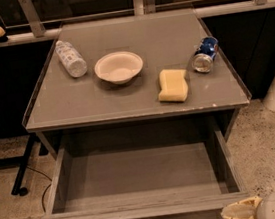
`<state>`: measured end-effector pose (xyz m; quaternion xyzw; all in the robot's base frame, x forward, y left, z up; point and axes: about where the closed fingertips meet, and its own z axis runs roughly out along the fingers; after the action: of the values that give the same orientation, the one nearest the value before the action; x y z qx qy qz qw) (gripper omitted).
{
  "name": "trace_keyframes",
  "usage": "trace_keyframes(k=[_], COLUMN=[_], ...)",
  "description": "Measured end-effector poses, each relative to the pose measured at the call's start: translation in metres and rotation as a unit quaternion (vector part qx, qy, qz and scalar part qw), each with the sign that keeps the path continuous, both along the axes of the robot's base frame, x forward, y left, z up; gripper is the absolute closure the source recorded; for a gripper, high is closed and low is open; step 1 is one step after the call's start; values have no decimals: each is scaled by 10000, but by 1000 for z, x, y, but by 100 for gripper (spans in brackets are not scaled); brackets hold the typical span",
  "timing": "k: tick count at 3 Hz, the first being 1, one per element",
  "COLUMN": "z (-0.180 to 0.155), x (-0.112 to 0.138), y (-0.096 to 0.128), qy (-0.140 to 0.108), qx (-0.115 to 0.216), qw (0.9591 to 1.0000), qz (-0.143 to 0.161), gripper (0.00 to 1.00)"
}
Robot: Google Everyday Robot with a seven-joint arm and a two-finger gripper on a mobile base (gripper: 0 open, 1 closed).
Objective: Close top drawer
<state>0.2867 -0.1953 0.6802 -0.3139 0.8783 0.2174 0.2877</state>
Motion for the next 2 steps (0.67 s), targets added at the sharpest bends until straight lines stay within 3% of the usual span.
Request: trace_keyframes(k=[2], z=[-31], x=[4], y=[-5], qy=[273], qx=[10], qw=[9994], qz=[-194], gripper=[100])
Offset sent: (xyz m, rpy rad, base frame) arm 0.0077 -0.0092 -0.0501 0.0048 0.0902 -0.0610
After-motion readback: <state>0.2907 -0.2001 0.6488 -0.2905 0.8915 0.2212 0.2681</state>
